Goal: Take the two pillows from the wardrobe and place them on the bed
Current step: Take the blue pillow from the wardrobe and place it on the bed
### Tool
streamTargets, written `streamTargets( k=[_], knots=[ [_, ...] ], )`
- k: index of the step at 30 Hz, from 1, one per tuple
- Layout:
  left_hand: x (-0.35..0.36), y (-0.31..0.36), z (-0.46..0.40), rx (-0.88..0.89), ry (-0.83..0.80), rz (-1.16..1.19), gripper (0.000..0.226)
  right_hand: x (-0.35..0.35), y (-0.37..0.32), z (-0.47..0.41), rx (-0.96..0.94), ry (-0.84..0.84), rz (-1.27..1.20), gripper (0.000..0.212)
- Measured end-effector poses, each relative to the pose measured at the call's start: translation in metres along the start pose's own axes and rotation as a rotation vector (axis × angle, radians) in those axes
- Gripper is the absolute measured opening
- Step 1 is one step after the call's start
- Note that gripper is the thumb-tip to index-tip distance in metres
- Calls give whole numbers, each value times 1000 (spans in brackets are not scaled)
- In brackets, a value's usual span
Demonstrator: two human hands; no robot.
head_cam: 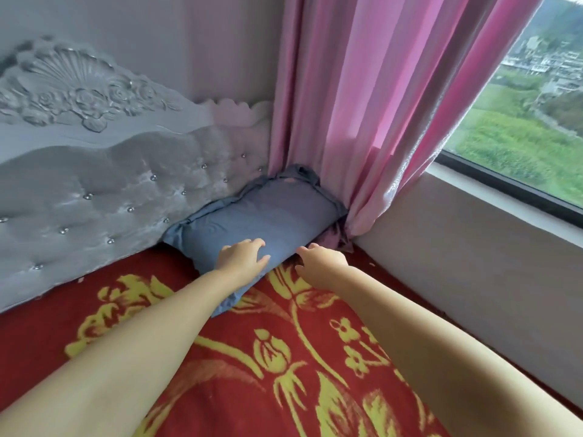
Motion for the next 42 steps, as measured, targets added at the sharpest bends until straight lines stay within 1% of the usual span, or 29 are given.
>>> streamTargets(
  k=[2, 5, 7, 9, 12, 14, 19, 23, 26, 29, 31, 34, 37, 39, 42],
  knots=[
    [-11, -38, 12, -13, 20, -21, 42, 0, -39, -8, -18, 1, 13, 36],
    [-34, -81, 17, 19, 49, -49, 42, -5, -88, -19, 23, 76, 1, 35],
    [-42, -100, 24, 57, 14, -68, 42, -5, -112, -18, 100, 79, -54, 36],
    [-40, -116, 31, 91, -27, -90, 42, 3, -127, -12, 143, 66, -56, 36],
    [-35, -126, 38, 122, -101, -127, 40, 8, -135, 5, 227, 114, -145, 34],
    [-33, -119, 43, 170, -123, -148, 40, 10, -131, 20, 283, 144, -190, 34],
    [-29, -76, 59, 325, -159, -170, 40, 22, -107, 79, 423, 132, -227, 32],
    [-22, -37, 81, 363, -160, -196, 40, 28, -89, 133, 506, 135, -260, 33],
    [-11, 5, 108, 390, -160, -197, 39, 33, -74, 177, 522, 148, -242, 34],
    [0, 44, 143, 438, -132, -143, 37, 40, -58, 213, 512, 134, -183, 35],
    [7, 43, 164, 401, -125, -153, 37, 48, -55, 226, 484, 115, -173, 35],
    [13, -11, 193, 185, -134, -164, 38, 62, -78, 222, 356, 60, -140, 32],
    [5, -82, 223, -39, -84, -127, 34, 71, -130, 202, 167, -32, -65, 38],
    [1, -116, 240, -155, -32, -94, 35, 71, -169, 191, 43, -41, -4, 39],
    [11, -138, 262, -221, -47, -39, 37, 72, -211, 185, -42, -38, 47, 45]
  ],
)
Point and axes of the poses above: each hand's wrist, its own z-axis away from the middle knuckle, its own x-axis out of the palm, y = z × x, the point moved 3 cm from there along -z, towards the middle knuckle, and after that the axes turned 6 degrees about -y, right-handed, at the moved point
